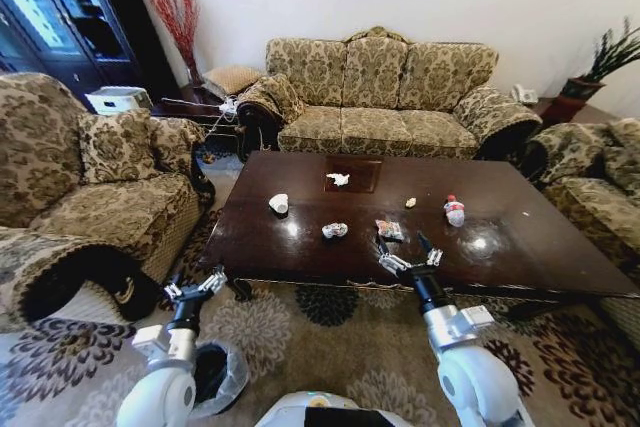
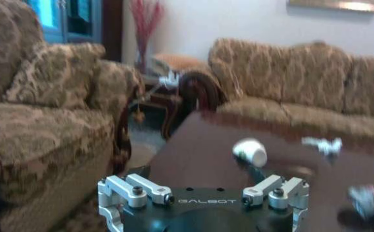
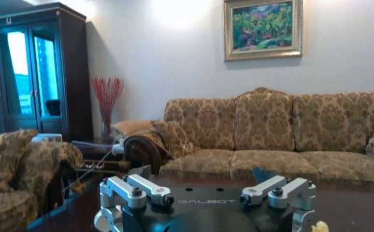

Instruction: Move to the front of the table and place the trash on the table into the trash bin.

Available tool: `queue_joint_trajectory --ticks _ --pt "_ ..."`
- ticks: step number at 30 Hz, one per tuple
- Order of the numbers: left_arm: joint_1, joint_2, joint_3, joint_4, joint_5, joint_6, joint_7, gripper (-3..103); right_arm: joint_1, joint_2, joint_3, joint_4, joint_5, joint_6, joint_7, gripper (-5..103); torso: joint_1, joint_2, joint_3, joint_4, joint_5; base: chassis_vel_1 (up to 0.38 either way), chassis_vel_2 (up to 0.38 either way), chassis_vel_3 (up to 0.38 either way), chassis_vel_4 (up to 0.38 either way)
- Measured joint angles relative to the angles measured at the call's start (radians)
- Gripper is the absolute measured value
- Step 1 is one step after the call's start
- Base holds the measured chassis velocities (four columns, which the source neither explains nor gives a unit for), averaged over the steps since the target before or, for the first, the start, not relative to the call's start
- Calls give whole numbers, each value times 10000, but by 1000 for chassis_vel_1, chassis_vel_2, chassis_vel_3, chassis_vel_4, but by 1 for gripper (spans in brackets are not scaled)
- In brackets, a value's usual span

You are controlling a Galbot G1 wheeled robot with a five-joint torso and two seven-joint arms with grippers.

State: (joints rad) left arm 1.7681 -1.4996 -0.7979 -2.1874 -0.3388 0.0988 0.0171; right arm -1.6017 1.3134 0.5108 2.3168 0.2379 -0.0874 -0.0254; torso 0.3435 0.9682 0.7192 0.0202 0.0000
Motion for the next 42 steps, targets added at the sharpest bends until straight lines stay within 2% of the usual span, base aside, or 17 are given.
queue_joint_trajectory --ticks 9,17,21,25,26,28,30,31,33,34,36,37,39,41,42 --pt "429 985 130 334 -177 129 -10 100 137 354 -210 -25 -666 129 -193 100 4 -1 1 1 0 108 -119 -130 145" --pt "360 1038 190 1144 140 100 56 100 -17 407 -391 -331 -1007 440 -348 100 -15 7 -7 0 -2 147 -131 -176 121" --pt "43 1122 184 1987 244 92 135 100 -161 126 -165 -644 -1188 632 -403 100 -3 2 0 0 0 14 -10 -27 12" --pt "-475 1441 124 3652 486 -1 167 100 -168 -178 153 -915 -604 1174 -391 100 11 -3 4 1 0 -39 30 65 -23" --pt "-475 1441 124 3652 486 -1 167 100 -168 -178 153 -915 -604 1174 -391 100 11 -3 4 1 0 -48 33 65 -22" --pt "-842 1651 63 5004 770 -159 159 100 -267 -295 300 -927 -55 1434 -464 100 6 -3 3 0 -1 0 0 0 0" --pt "-900 1683 61 5214 814 -203 160 100 -279 -306 314 -923 17 1464 -477 100 5 -3 2 1 -1 0 0 0 0" --pt "-1139 1808 64 5995 986 -385 158 100 -335 -345 394 -865 353 1619 -578 100 -4 -2 0 0 -2 0 0 0 0" --pt "-1484 1966 100 6912 1221 -603 172 100 -399 -350 500 -756 661 1832 -779 100 -6 0 -2 0 -2 0 0 0 0" --pt "-1484 1966 100 6912 1221 -603 172 100 -399 -350 500 -756 661 1832 -779 100 -6 0 -2 0 -2 0 0 0 0" --pt "-2059 2173 217 8143 1355 -805 214 100 -474 -331 622 -628 1068 2086 -1045 100 -4 0 -1 3 -4 0 0 0 0" --pt "-2059 2173 217 8143 1355 -805 214 100 -474 -331 622 -628 1068 2086 -1045 100 -4 0 -1 3 -4 0 0 0 0" --pt "-2783 2373 344 9309 1402 -964 223 100 -529 -330 672 -617 1193 2237 -1116 100 -1 -1 0 1 -2 0 0 0 0" --pt "-2990 2415 374 9620 1423 -999 223 100 -545 -327 686 -620 1191 2264 -1129 100 -1 -1 0 1 -2 0 0 0 0" --pt "-3443 2514 465 10340 1431 -1090 223 100 -596 -316 712 -621 1173 2296 -1142 100 0 -1 0 -1 -3 0 0 0 0"
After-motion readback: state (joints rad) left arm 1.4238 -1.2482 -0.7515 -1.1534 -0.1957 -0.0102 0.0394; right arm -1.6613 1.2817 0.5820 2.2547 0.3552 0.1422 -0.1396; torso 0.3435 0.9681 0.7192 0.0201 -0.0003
